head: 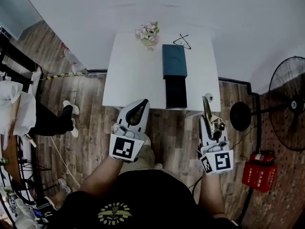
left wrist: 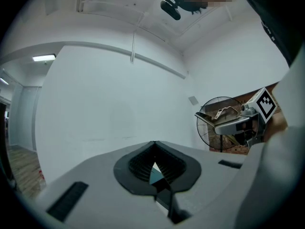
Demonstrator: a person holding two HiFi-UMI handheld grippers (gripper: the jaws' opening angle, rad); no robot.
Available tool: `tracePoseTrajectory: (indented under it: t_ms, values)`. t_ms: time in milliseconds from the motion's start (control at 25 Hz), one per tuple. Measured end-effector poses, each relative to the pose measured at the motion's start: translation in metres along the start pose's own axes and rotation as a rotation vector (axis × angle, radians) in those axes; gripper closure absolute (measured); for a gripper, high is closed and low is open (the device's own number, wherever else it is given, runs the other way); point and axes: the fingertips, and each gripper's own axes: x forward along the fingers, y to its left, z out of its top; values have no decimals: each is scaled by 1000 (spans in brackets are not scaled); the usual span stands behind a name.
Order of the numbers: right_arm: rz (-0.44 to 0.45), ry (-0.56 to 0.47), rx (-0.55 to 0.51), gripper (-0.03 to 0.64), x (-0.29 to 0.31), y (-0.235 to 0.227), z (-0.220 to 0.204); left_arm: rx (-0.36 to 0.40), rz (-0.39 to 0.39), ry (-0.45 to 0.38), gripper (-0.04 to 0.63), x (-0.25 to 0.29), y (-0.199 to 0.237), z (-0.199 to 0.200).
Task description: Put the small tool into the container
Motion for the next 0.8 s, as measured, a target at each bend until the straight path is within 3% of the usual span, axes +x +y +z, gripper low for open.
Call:
tracePoseTrajectory:
  t_ms: [800]
  values:
    - [-71, -40, -24, 540, 93, -14, 34, -7, -102, -45, 589, 88, 70, 12]
